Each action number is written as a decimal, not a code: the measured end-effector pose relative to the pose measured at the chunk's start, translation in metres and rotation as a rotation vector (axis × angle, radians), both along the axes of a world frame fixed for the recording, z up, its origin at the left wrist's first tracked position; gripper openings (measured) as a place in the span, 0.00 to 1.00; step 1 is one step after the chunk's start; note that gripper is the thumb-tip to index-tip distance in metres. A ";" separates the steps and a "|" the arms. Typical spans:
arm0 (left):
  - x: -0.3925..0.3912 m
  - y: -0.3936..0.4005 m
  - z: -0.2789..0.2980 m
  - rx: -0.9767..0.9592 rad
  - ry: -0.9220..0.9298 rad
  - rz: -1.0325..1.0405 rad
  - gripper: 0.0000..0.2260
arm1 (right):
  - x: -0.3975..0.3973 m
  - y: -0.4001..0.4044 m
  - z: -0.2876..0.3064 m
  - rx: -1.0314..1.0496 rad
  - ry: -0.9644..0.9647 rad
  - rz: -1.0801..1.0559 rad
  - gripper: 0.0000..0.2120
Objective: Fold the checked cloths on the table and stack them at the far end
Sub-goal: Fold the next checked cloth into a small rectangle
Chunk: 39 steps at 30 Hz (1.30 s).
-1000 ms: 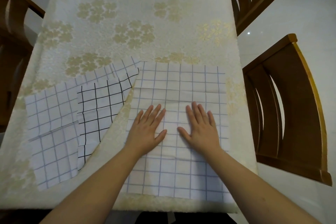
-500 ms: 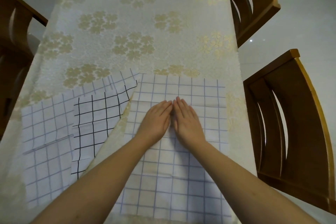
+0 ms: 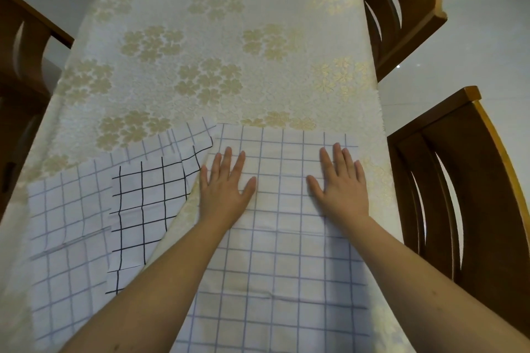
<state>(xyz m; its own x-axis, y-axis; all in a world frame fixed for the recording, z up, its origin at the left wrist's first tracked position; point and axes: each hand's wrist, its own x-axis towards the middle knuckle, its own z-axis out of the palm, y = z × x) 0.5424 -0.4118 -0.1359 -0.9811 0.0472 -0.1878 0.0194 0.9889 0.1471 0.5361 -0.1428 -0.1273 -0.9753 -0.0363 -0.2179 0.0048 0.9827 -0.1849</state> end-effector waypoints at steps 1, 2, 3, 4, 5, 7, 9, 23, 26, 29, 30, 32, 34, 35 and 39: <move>-0.002 0.001 0.000 -0.001 0.008 0.026 0.32 | 0.000 0.000 0.000 0.002 0.003 0.001 0.34; -0.002 0.002 0.000 -0.009 0.012 0.027 0.32 | -0.001 0.000 0.000 0.005 0.003 0.004 0.34; -0.001 0.003 0.001 -0.017 0.013 0.019 0.33 | -0.001 0.000 0.000 0.008 0.002 0.009 0.34; -0.001 0.003 0.001 -0.024 0.010 0.007 0.33 | 0.000 0.000 0.000 0.010 0.000 0.010 0.34; -0.001 0.002 0.002 -0.034 0.001 -0.007 0.33 | 0.000 0.000 0.000 0.014 0.001 0.011 0.34; -0.004 0.000 0.003 -0.054 -0.053 -0.039 0.34 | 0.000 0.001 -0.001 0.011 -0.008 0.013 0.34; -0.009 -0.005 0.008 -0.068 -0.130 -0.075 0.34 | -0.003 0.003 0.000 0.000 -0.034 0.030 0.34; 0.174 0.001 0.032 0.253 0.290 -0.327 0.19 | 0.193 -0.048 0.026 -0.164 0.106 0.108 0.30; 0.212 -0.014 0.027 0.328 0.301 -0.360 0.16 | 0.239 -0.057 0.025 -0.163 0.076 0.173 0.28; 0.236 -0.027 0.023 0.340 0.261 -0.392 0.14 | 0.265 -0.065 0.025 -0.146 0.044 0.185 0.27; 0.242 -0.030 0.020 0.334 0.242 -0.406 0.14 | 0.270 -0.068 0.025 -0.123 0.024 0.176 0.27; 0.250 -0.038 0.016 0.309 0.199 -0.450 0.14 | 0.278 -0.071 0.023 -0.069 -0.024 0.164 0.29; 0.255 -0.046 0.015 0.241 0.128 -0.520 0.17 | 0.285 -0.073 0.020 -0.055 -0.079 0.175 0.34; 0.257 -0.050 0.015 0.192 0.085 -0.560 0.19 | 0.288 -0.073 0.019 -0.051 -0.108 0.187 0.35; 0.265 -0.060 0.020 0.053 -0.052 -0.675 0.27 | 0.298 -0.073 0.023 -0.022 -0.211 0.213 0.38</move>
